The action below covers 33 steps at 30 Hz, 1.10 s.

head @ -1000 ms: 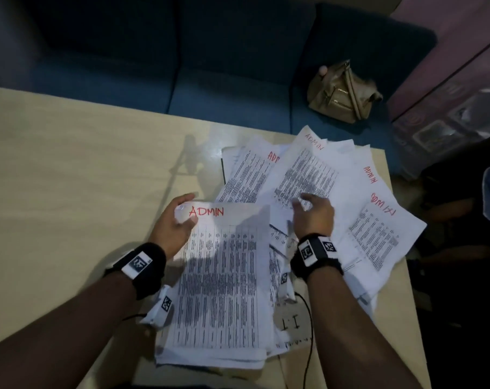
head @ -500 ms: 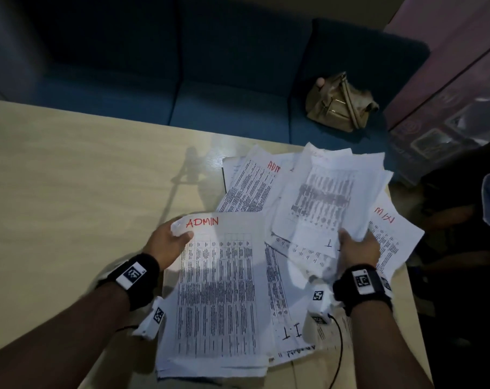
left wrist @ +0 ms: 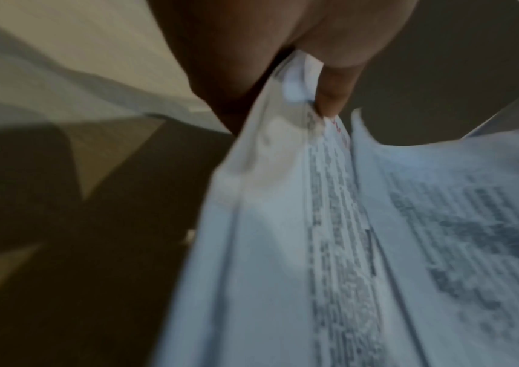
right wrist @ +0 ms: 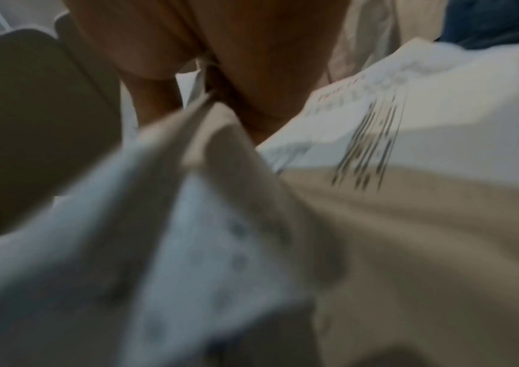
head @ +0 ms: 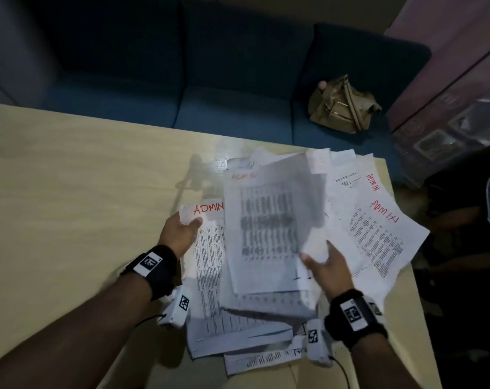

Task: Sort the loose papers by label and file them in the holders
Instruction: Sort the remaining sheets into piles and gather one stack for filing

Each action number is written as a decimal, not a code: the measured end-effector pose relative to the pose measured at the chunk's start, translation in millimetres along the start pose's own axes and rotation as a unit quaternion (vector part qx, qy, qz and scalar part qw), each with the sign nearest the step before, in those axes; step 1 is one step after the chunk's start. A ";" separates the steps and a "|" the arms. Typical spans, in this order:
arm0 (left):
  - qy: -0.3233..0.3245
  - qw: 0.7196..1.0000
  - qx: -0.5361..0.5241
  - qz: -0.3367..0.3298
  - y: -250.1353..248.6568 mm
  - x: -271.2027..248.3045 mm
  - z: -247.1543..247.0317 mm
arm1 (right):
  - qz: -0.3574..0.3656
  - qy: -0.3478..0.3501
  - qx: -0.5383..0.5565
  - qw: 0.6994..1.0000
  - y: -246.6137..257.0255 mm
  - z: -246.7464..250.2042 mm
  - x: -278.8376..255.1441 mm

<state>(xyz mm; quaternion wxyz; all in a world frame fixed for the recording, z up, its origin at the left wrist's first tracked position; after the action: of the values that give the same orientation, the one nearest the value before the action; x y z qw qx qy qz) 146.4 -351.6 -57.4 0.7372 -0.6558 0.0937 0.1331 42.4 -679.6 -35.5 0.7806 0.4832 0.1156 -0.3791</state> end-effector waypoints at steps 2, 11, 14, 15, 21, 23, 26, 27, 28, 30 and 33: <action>-0.009 1.000 -0.022 -0.007 -2.5 -0.6 -0.1 | -0.009 0.060 -0.031 0.998 -6.0 -30.6 -7.5; 0.118 0.986 0.111 -0.039 -10.2 -5.2 -2.1 | -0.028 0.085 -0.068 0.994 36.5 -60.8 1.9; 0.161 0.977 0.129 -0.055 -9.1 -5.7 -4.4 | -0.018 0.050 -0.090 0.995 63.3 -74.1 12.7; 0.161 0.978 0.119 -0.057 -8.6 -5.2 -4.3 | -0.015 0.042 -0.106 0.993 67.3 -80.5 16.2; 0.132 0.990 0.049 -0.028 1.3 -3.1 0.0 | 0.030 0.096 -0.148 0.984 76.5 -105.3 18.3; 0.151 0.988 0.034 -0.022 4.1 -3.8 -1.1 | 0.037 0.126 -0.153 0.980 76.0 -109.6 21.3; 0.166 0.986 0.008 -0.025 -0.2 -4.1 -5.5 | 0.029 0.130 -0.132 0.982 78.6 -114.0 27.6; 0.168 0.986 -0.003 -0.023 -1.8 -3.7 -7.6 | 0.038 0.110 -0.129 0.985 81.1 -114.3 30.2; 0.172 0.985 -0.019 -0.023 -4.0 -4.1 -10.6 | 0.052 0.079 -0.135 0.986 83.6 -113.7 32.4; 0.183 0.982 -0.039 -0.021 -7.5 -5.1 -15.9 | 0.076 0.022 -0.152 0.985 88.8 -111.9 35.7; 0.195 0.980 -0.045 -0.012 -8.9 -6.1 -21.2 | 0.105 0.017 -0.157 0.982 90.6 -116.2 37.4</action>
<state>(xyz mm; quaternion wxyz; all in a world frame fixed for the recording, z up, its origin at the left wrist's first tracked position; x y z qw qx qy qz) 144.2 -374.0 -49.7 0.6759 -0.7029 0.2214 -0.0022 153.3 -577.5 -54.3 0.8801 0.3709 0.1357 -0.2637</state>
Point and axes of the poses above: each hand's wrist, its own x-axis towards the middle knuckle, its own z-axis out of the back of the hand, y = z × x, the point moved 7 cm from there along x, towards the middle knuckle, and after that the axes turned 13 degrees about -z, right-handed, at the moved point
